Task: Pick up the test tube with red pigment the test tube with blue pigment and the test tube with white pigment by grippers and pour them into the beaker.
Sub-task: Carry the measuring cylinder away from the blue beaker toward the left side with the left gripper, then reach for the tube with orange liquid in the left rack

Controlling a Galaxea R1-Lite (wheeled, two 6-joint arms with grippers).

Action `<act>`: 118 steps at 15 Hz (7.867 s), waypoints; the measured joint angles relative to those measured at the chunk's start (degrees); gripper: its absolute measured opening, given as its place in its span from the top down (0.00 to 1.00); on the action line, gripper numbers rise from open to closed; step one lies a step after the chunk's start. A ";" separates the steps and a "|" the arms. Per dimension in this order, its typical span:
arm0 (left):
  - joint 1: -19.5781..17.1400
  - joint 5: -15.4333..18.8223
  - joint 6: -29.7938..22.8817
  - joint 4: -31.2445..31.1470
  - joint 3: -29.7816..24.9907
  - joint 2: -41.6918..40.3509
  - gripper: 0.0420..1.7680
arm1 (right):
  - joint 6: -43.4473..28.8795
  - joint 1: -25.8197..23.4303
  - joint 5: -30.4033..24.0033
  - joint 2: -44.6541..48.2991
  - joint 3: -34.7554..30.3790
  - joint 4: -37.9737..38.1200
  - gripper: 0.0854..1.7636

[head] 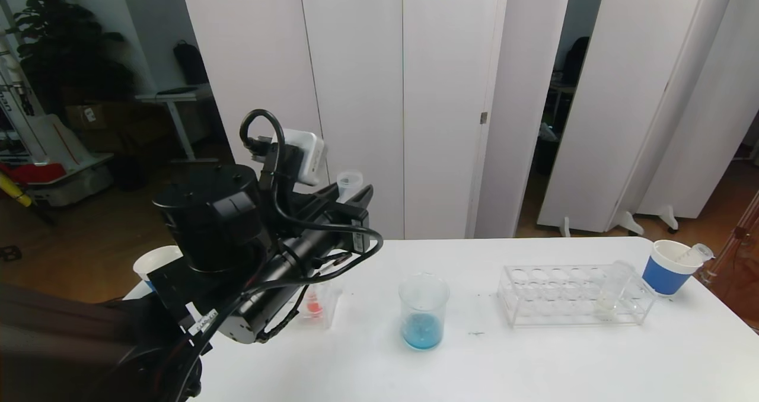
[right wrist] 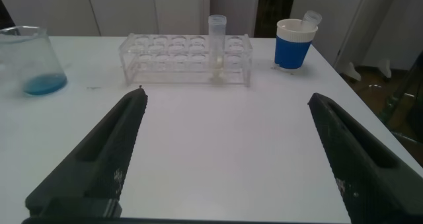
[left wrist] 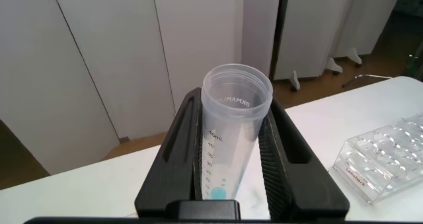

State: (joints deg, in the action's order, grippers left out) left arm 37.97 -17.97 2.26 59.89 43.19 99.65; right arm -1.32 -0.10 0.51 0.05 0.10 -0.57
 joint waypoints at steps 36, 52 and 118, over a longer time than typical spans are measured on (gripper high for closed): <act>-45.06 -3.45 11.39 18.25 1.04 8.51 0.69 | 0.00 0.00 0.01 0.00 0.00 -0.02 0.01; -49.16 -1.02 5.01 26.76 -4.04 22.32 0.69 | -0.02 0.00 0.01 0.00 0.00 -0.02 0.01; -39.40 7.91 3.89 -54.31 -28.70 -84.98 0.01 | -0.02 0.00 0.01 0.00 0.00 -0.02 0.01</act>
State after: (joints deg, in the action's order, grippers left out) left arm -1.43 -10.06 6.14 5.58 14.49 14.67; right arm -1.34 -0.10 0.52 0.05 0.10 -0.60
